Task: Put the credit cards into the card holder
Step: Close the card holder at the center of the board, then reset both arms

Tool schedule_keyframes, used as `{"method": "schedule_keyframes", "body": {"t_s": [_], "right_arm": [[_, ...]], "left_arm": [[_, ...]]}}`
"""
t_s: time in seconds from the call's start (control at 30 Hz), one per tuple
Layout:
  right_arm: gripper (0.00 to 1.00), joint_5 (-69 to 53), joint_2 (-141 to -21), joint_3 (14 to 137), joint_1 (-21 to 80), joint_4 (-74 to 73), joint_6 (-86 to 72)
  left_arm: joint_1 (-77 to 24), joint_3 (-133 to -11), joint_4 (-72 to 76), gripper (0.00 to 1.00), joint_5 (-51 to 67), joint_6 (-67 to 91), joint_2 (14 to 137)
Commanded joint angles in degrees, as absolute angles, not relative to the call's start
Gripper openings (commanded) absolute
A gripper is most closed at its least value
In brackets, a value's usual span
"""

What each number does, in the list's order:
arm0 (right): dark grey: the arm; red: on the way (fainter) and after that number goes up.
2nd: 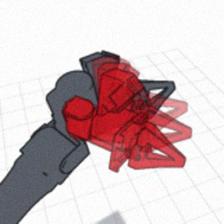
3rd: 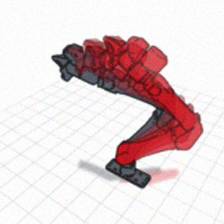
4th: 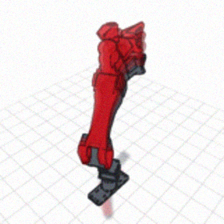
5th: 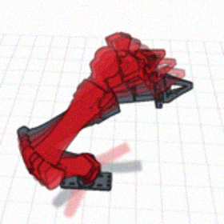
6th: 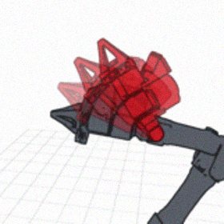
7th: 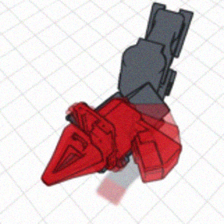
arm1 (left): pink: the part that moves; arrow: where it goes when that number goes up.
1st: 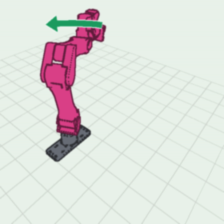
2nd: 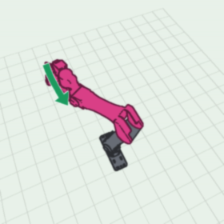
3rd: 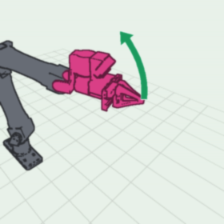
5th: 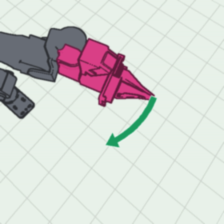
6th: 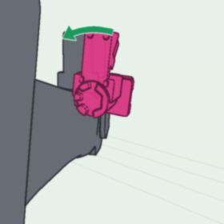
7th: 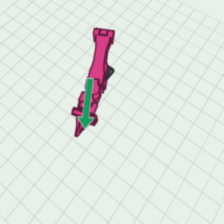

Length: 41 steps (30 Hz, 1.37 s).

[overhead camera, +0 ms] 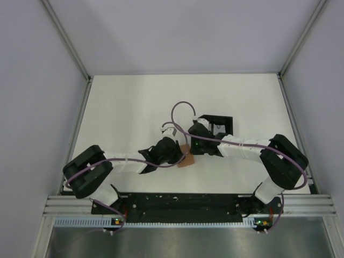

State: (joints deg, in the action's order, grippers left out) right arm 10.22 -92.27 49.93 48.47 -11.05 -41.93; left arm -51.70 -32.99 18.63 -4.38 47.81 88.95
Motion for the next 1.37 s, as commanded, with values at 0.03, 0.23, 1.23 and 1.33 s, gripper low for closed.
{"method": "schedule_keyframes", "body": {"t_s": [0.03,0.23,1.23,1.33], "right_arm": [[0.08,8.0,-88.2,49.1,48.5,-15.3,-40.4],[0.20,8.1,-82.3,44.7,46.5,-12.0,-40.1],[0.99,27.1,-43.1,32.6,12.0,-27.9,-34.5],[0.99,28.8,-44.3,30.7,10.9,-27.9,-35.7]], "left_arm": [[-51.7,-31.6,2.1,0.28,-12.5,44.5,79.6],[-51.6,-32.6,-2.9,0.48,-14.3,42.3,72.6],[-35.9,-34.5,-18.1,0.98,-21.6,42.6,57.2],[-35.9,-34.4,-18.3,0.98,-22.5,42.5,57.0]]}}
